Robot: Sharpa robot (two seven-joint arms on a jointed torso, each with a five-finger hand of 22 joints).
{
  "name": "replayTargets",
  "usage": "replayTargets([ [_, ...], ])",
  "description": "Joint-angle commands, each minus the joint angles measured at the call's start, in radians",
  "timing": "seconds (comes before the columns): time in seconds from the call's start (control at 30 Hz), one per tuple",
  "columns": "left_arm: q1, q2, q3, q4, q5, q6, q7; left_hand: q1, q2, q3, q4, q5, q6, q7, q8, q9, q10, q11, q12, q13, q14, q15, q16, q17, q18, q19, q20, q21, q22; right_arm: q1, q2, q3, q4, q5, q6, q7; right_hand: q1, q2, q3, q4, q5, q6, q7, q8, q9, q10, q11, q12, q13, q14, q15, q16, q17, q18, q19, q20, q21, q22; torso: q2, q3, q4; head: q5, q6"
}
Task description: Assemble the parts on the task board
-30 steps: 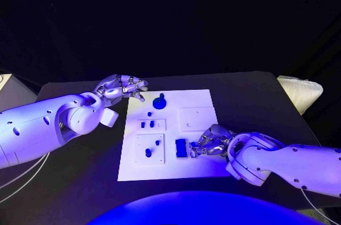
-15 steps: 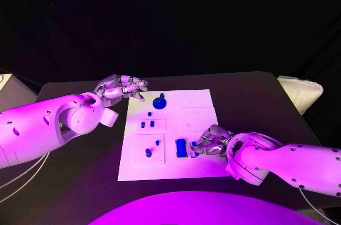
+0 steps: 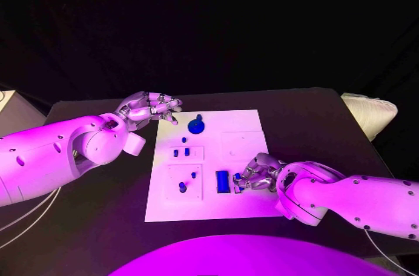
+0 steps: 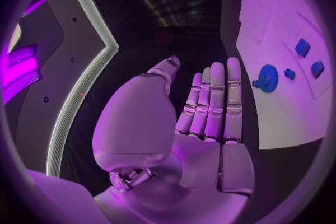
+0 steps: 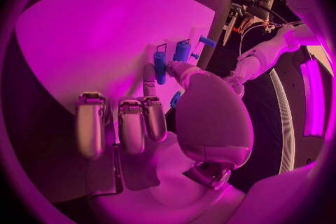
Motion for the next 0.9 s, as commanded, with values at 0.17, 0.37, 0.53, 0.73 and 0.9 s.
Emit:
replayTargets([
  [0.17,0.0,0.001,0.001,0.002,0.001,0.016,0.003,0.007,0.0,0.001,0.005,0.002,0.008,-0.001,0.006,-0.001,-0.004,0.0,0.003,-0.001,-0.004,0.0,0.005,-0.001,0.013,0.008,-0.001,-0.004,-0.002,-0.003,0.004,-0.002,0.001,-0.01,0.037,-0.007,-0.01,0.001,-0.001,0.007,-0.006,0.009,0.001,0.0,-0.001,0.081,-0.007,0.006,0.227,0.104,-0.004,0.004,0.263,-0.013,0.079,-0.005,0.004,0.231,0.0,0.0002,0.0001,0.001,0.0],
  [0.37,0.0,0.001,0.001,0.001,0.001,0.016,0.003,0.006,0.0,0.001,0.007,0.002,0.008,-0.001,0.006,-0.001,-0.005,0.0,0.003,-0.001,-0.004,0.0,0.005,-0.002,0.013,0.008,-0.001,-0.004,-0.002,-0.003,0.002,-0.002,0.006,-0.01,0.032,-0.006,-0.006,0.009,0.004,0.004,0.001,0.012,-0.003,0.003,-0.001,0.082,-0.009,0.009,0.228,0.104,-0.006,0.004,0.263,-0.014,0.08,-0.005,0.009,0.232,0.0,0.0004,-0.0004,0.002,0.0],
  [0.53,0.0,0.001,0.001,0.001,0.001,0.016,0.002,0.006,0.0,0.001,0.007,0.002,0.008,-0.001,0.006,-0.001,-0.005,0.0,0.003,-0.001,-0.004,0.0,0.005,-0.002,0.013,0.008,-0.001,-0.004,-0.002,-0.003,0.0,-0.002,0.013,-0.01,0.023,-0.005,-0.001,0.014,0.008,-0.001,0.004,0.013,-0.004,0.004,-0.001,0.084,-0.01,0.014,0.231,0.104,-0.006,0.004,0.263,-0.014,0.08,-0.006,0.011,0.232,0.0,0.0003,-0.0001,0.002,0.0],
  [0.73,0.0,0.001,0.001,0.001,0.001,0.015,0.002,0.006,0.0,0.001,0.007,0.002,0.008,-0.001,0.006,-0.001,-0.005,0.0,0.003,-0.001,-0.004,0.0,0.005,-0.002,0.013,0.008,-0.001,-0.004,-0.002,-0.004,-0.002,-0.002,0.019,-0.012,0.009,-0.003,-0.001,0.014,0.008,-0.001,0.004,0.013,-0.004,0.004,-0.001,0.084,-0.01,0.015,0.232,0.104,-0.007,0.004,0.263,-0.014,0.08,-0.006,0.012,0.232,0.0,0.0003,0.0001,0.002,0.0],
  [0.9,0.0,0.001,0.001,0.0,0.001,0.015,0.001,0.006,0.0,0.001,0.008,0.002,0.008,-0.001,0.006,-0.002,-0.005,0.0,0.003,-0.001,-0.004,0.0,0.005,-0.002,0.013,0.009,-0.001,-0.004,-0.002,-0.004,-0.004,-0.002,0.023,-0.013,0.003,-0.001,-0.004,0.015,0.007,0.0,0.005,0.014,-0.003,0.005,-0.001,0.085,-0.01,0.017,0.232,0.104,-0.007,0.004,0.263,-0.014,0.081,-0.006,0.013,0.233,0.0,0.0002,-0.0004,0.003,0.0],
])
